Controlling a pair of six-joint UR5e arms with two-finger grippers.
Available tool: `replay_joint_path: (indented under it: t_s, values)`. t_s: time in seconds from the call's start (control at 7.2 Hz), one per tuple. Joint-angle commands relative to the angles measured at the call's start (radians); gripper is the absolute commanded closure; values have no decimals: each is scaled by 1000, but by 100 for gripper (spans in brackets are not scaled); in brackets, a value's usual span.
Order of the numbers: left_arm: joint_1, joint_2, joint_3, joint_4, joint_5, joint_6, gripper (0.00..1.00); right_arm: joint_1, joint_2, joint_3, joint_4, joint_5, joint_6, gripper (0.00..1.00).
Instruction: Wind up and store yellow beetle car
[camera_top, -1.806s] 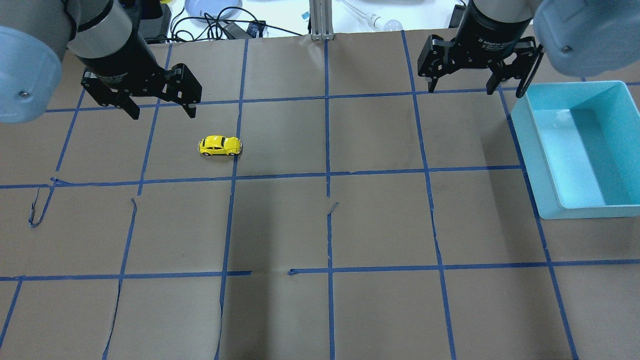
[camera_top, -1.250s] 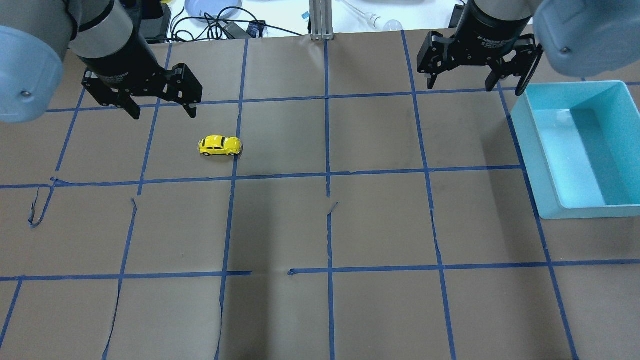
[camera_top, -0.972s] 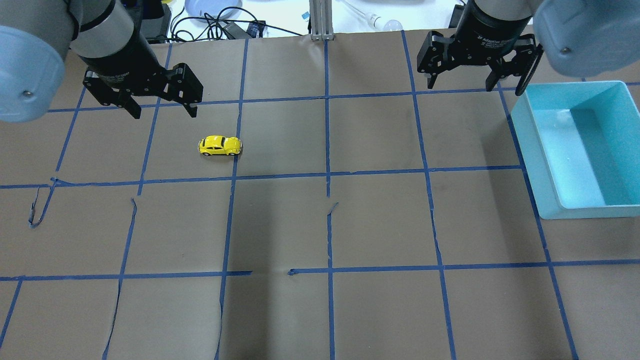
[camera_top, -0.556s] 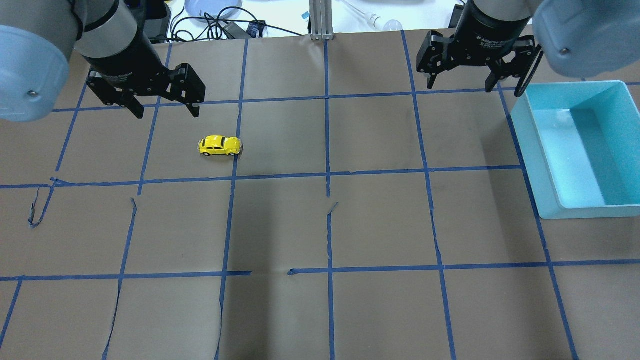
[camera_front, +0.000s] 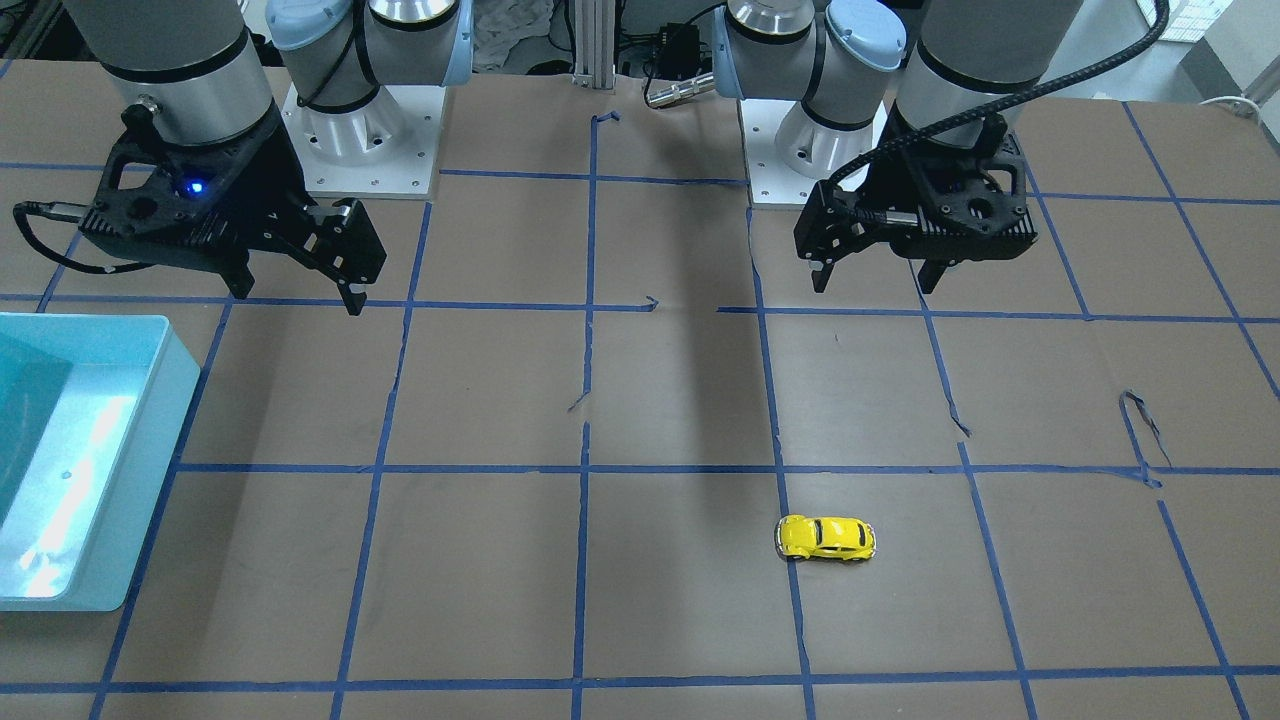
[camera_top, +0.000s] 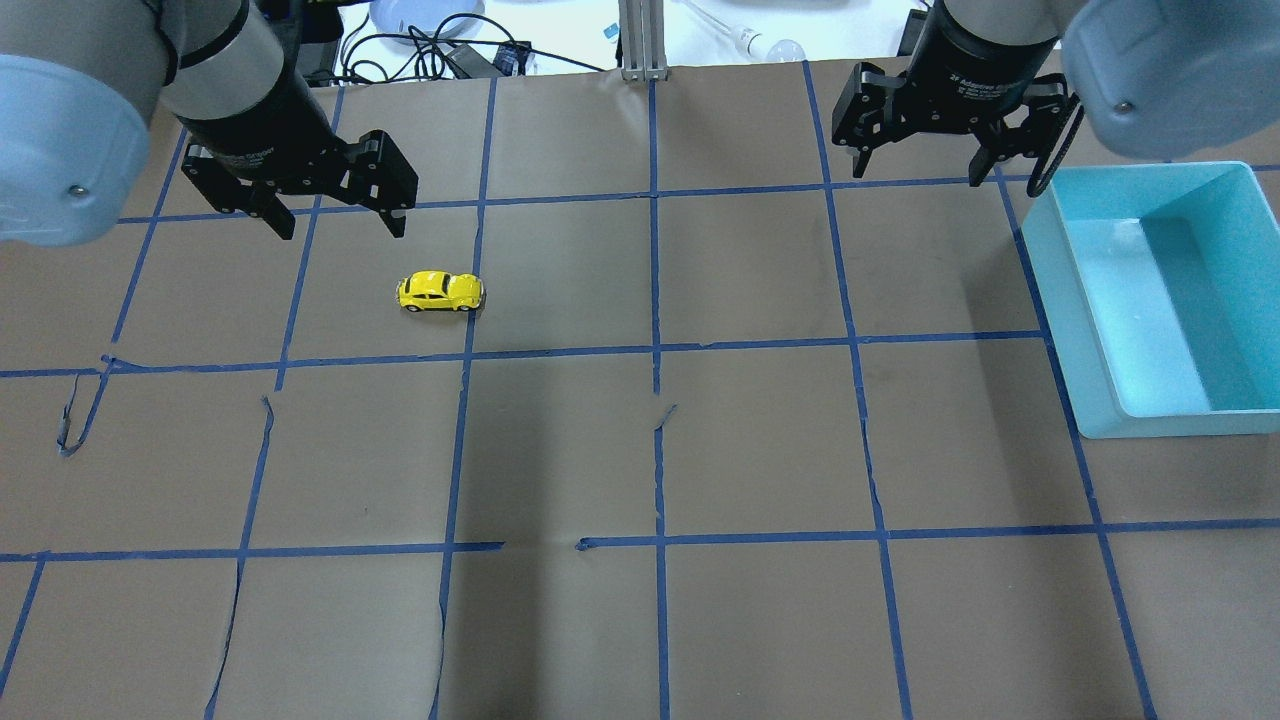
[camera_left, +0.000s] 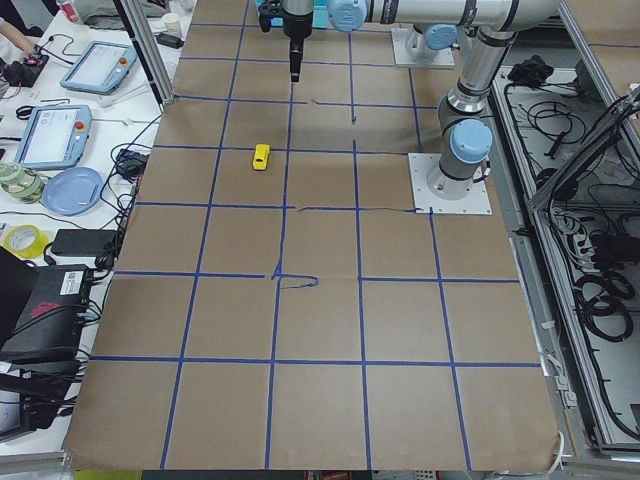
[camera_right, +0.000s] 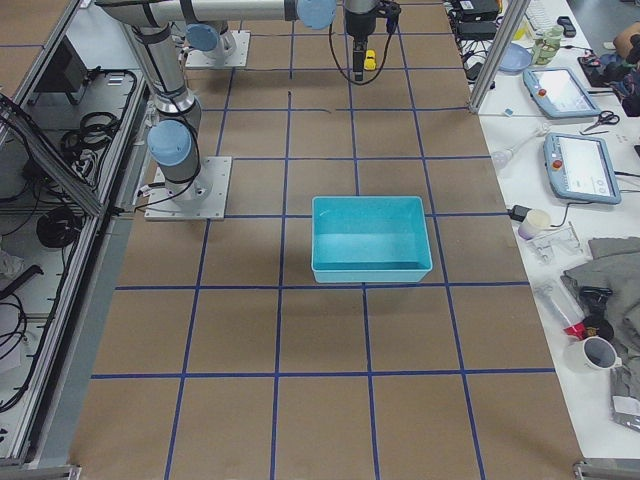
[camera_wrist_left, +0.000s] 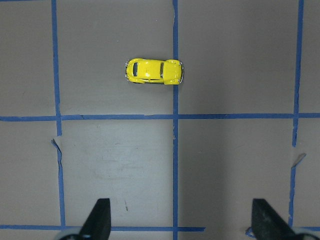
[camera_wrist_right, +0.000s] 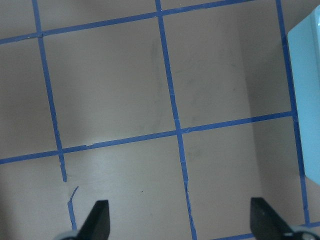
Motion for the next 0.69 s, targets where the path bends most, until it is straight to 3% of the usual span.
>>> replay_joint_path:
  t_s: [0.0,0.56]
  values:
    - [-5,4,-13,3,-12,-2,0,0,1,1,-2,0,17,0]
    - [-6,6,-13,9,-15,-1,0,0,1,1,-1,0,50,0]
